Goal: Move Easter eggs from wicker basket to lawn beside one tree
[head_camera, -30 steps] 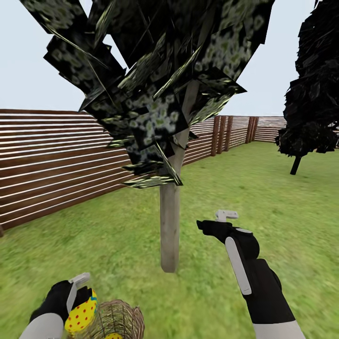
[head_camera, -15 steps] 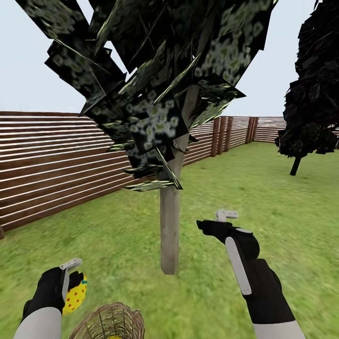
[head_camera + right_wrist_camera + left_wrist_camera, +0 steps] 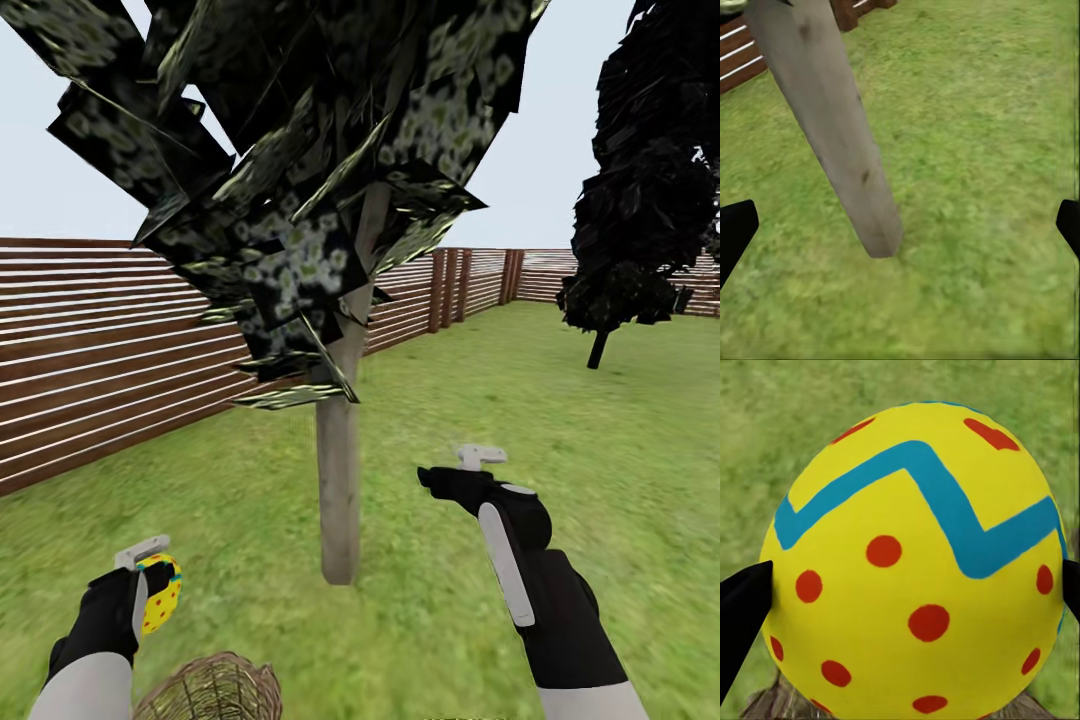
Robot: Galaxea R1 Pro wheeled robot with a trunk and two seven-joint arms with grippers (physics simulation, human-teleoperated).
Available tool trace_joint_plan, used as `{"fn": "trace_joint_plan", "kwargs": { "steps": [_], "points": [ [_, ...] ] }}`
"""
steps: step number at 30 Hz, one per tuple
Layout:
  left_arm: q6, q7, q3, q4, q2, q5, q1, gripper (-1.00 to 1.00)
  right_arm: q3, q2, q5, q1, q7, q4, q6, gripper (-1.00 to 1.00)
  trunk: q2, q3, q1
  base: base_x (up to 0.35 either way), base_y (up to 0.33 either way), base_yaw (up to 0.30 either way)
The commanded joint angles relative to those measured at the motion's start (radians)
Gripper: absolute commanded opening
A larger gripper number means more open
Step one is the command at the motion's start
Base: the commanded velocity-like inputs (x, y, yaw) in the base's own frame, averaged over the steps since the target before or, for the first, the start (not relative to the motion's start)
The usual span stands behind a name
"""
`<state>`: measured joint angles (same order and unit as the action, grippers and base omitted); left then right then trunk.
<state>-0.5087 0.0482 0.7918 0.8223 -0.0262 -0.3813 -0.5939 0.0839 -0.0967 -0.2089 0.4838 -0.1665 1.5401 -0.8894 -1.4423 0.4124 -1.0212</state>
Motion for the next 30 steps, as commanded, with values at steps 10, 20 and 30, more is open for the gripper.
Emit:
{"fn": "trace_joint_plan", "kwargs": {
  "steps": [10, 20, 30],
  "points": [
    [0.046, 0.004, 0.003, -0.006, -0.004, -0.004, 0.0, -1.0, -0.001, 0.001, -0.01, 0.001, -0.01, 0.002, -0.003, 1.0, -0.001, -0.003, 0.0, -0.153, -0.236, -0.179],
    [0.05, 0.005, 0.003, -0.006, -0.006, -0.005, 0.0, -1.0, -0.001, 0.001, -0.01, 0.001, -0.01, 0.003, -0.004, 1.0, -0.001, -0.003, 0.0, -0.269, -0.213, -0.005],
    [0.068, 0.008, 0.003, -0.008, -0.008, -0.007, 0.0, -1.0, -0.002, 0.002, -0.01, 0.001, -0.008, 0.003, -0.003, 1.0, -0.001, -0.009, 0.0, -0.044, -0.279, -0.146]
  ]
}}
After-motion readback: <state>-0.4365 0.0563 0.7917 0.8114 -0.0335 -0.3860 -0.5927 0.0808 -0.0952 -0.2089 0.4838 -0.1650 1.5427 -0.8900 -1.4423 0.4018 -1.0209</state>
